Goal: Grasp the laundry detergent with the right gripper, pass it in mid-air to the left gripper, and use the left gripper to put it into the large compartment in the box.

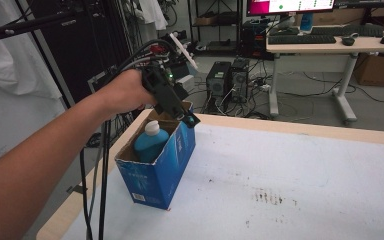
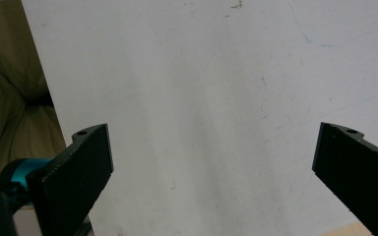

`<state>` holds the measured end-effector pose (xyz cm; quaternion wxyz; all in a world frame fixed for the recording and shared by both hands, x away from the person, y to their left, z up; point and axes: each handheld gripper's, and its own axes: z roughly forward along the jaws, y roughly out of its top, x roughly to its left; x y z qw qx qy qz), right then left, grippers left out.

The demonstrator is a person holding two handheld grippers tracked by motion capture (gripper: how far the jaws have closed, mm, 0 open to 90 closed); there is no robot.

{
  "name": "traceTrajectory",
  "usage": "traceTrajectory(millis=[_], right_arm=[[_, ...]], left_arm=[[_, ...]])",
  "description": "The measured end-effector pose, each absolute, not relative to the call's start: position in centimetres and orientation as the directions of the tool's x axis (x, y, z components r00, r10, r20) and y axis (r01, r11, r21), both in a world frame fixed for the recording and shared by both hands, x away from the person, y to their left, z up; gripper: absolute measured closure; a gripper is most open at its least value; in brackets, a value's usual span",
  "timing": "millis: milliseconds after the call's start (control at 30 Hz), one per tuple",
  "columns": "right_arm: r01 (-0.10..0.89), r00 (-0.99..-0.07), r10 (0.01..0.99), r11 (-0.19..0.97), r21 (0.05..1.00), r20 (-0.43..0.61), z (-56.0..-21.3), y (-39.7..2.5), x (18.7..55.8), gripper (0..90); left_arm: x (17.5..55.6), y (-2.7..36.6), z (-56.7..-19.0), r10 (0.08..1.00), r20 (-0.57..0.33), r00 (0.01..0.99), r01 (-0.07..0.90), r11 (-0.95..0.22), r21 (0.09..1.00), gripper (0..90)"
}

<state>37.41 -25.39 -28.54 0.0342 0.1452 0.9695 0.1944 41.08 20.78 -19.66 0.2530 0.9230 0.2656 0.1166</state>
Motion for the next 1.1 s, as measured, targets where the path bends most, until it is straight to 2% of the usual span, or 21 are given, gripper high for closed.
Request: traceTrajectory(millis=[267,467,633,733,1100], right_arm=[[0.268,-0.954,0.298,0.877,0.398,-0.014,-28.4,-25.5,37.3,1.0],[0.268,-0.954,0.299,0.876,0.401,-0.015,-28.4,-25.5,37.3,0.9],[0.272,-0.953,0.303,0.874,0.402,-0.014,-28.4,-25.4,37.4,1.0],[0.275,-0.952,0.306,0.873,0.403,-0.014,-28.4,-25.3,37.5,0.9],[0.274,-0.951,0.308,0.871,0.408,-0.018,-28.5,-25.1,37.7,0.9]], left_arm=[[41.4,18.3,-19.6,0.528,0.096,0.844,0.409,-0.748,0.522,1.6],[41.5,15.4,-18.9,0.519,0.150,0.841,0.372,-0.758,0.535,1.6],[41.8,13.0,-19.0,0.447,0.136,0.884,0.313,-0.784,0.536,1.6],[42.1,11.9,-19.3,0.449,0.117,0.886,0.323,-0.777,0.541,1.6],[42.3,7.6,-21.8,0.334,0.092,0.938,0.254,-0.843,0.474,1.6]])
